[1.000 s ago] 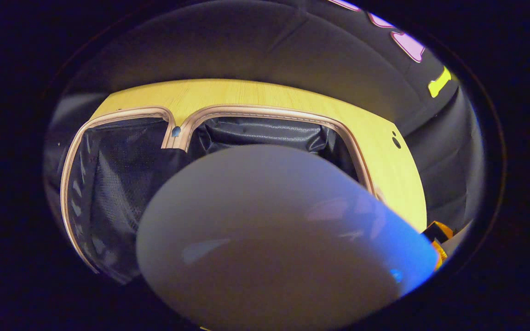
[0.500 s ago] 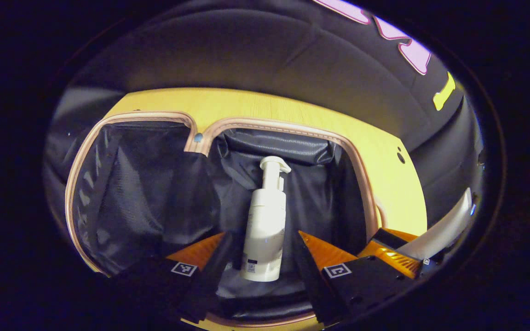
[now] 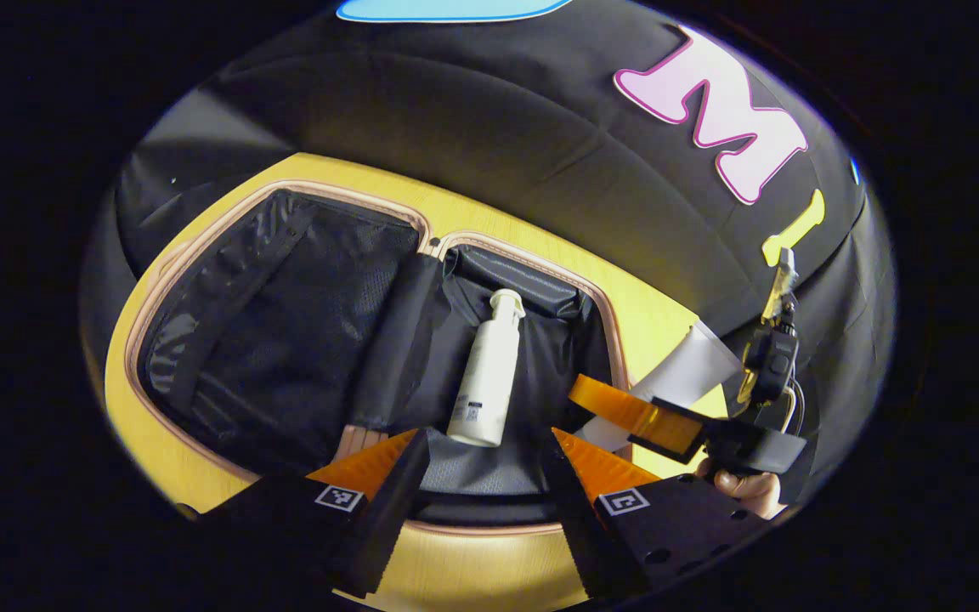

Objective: First open the suitcase, pack the skin care products into it, and then close the suitcase.

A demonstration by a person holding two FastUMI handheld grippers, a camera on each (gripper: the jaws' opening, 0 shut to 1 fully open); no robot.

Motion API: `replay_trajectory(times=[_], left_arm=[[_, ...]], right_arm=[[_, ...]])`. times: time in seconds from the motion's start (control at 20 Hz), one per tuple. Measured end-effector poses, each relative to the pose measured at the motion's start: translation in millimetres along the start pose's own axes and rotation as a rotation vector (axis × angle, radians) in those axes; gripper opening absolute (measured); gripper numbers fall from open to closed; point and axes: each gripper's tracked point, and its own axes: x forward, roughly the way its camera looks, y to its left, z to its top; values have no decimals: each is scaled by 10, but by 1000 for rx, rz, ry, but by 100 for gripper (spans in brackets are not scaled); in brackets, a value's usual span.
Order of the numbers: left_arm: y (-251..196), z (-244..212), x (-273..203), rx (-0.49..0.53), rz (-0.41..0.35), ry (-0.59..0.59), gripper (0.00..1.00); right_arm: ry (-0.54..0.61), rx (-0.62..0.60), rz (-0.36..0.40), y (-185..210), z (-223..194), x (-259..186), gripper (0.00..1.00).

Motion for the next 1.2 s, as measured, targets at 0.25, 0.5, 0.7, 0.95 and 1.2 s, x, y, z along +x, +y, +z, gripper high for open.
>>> replay_trajectory(times=[0.25,0.5,0.7,0.95,1.2], left_arm=[[87,-45,-128,11,15,-36,85],[398,329,-380,78,69,-184,87],[870,709,-611,73,113,-276,95],[1968,1204,-810,102,254,-317,95],[3013,1521,-735,67,354,-278,95]], right_arm=[[-39,-68,-31,55,86,-96,55],[-110,-157,-69,12,238,-435,80],[-216,-200,-101,-38,470,-886,98],[-357,-178,-144,-241,742,-1584,98],[-423,-201,-246,-626,695,-2223,98]])
